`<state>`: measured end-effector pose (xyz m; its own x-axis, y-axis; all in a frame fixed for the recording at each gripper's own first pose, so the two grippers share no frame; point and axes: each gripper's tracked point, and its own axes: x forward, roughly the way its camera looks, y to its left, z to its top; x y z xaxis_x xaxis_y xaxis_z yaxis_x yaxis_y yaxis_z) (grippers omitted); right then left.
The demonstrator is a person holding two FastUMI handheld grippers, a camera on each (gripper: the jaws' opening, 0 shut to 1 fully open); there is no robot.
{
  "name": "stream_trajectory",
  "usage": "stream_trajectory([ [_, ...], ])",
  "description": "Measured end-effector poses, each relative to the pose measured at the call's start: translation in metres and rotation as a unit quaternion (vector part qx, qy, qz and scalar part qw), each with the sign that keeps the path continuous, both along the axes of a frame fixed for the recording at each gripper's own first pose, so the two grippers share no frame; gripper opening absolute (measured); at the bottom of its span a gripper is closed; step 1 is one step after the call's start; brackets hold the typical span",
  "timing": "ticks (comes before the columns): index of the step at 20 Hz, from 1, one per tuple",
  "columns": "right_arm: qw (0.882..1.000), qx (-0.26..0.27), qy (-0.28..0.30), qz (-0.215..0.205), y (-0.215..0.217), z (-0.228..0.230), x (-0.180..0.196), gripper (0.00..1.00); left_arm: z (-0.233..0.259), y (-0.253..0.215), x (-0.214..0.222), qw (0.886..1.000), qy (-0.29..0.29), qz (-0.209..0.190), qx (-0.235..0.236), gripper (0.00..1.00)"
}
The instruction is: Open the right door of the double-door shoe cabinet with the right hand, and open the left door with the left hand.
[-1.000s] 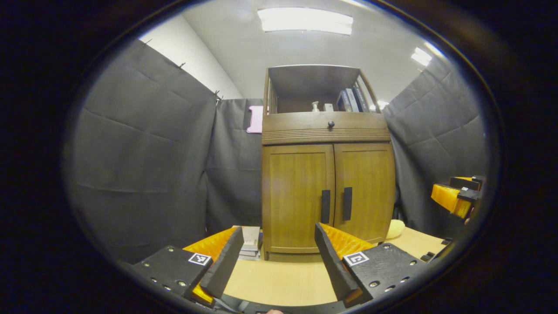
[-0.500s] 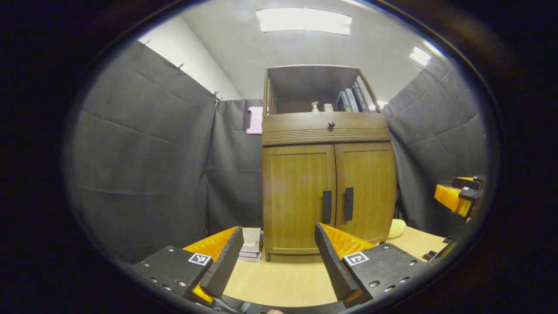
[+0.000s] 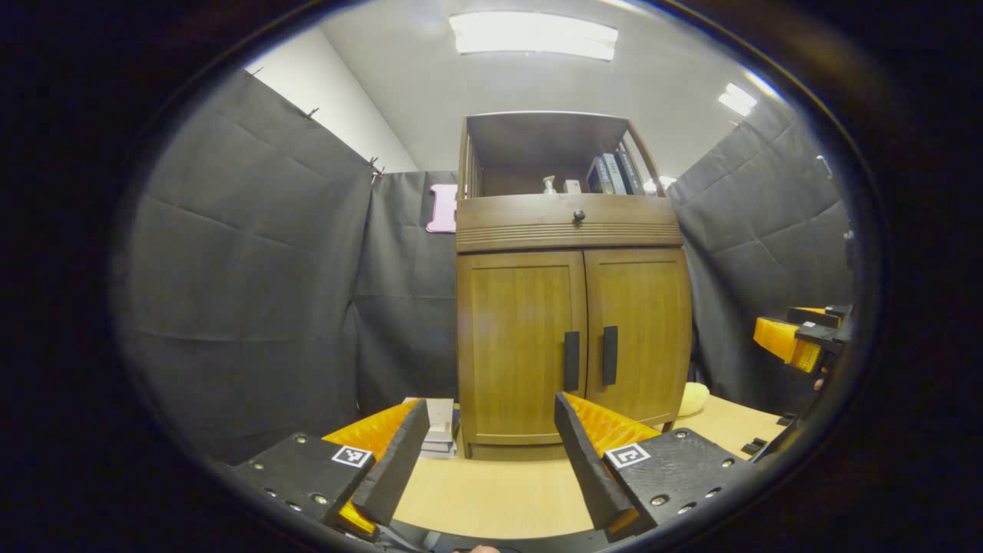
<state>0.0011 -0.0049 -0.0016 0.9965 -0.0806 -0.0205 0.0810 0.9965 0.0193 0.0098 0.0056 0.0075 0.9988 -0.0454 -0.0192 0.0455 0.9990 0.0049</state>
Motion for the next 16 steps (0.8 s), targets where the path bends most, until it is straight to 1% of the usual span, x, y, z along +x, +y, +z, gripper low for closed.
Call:
stream_trajectory([
  [2, 1.000, 0.004, 0.004, -0.002, 0.000, -0.001, 0.009, 0.98, 0.006, 0.000, -0.002, 1.000, -0.006, -0.001, 0.002, 0.92],
  [4, 1.000, 0.007, -0.001, -0.003, 0.002, 0.004, 0.035, 0.98, 0.007, 0.001, -0.007, 1.000, -0.010, -0.001, -0.001, 0.92],
  [7, 1.000, 0.009, -0.004, 0.001, 0.007, 0.000, 0.056, 0.96, 0.008, 0.006, -0.009, 1.000, -0.009, 0.008, 0.000, 0.92],
  [11, 1.000, 0.017, -0.008, 0.012, 0.019, -0.001, 0.088, 0.98, 0.016, 0.007, -0.010, 1.000, -0.003, 0.022, 0.010, 0.92],
  [14, 1.000, 0.016, -0.011, 0.023, 0.031, -0.003, 0.118, 0.98, 0.017, 0.015, -0.004, 0.999, -0.001, 0.034, 0.014, 0.92],
  [16, 0.999, 0.018, -0.012, 0.031, 0.039, -0.004, 0.136, 0.98, 0.017, 0.023, 0.008, 0.999, 0.001, 0.041, 0.017, 0.92],
])
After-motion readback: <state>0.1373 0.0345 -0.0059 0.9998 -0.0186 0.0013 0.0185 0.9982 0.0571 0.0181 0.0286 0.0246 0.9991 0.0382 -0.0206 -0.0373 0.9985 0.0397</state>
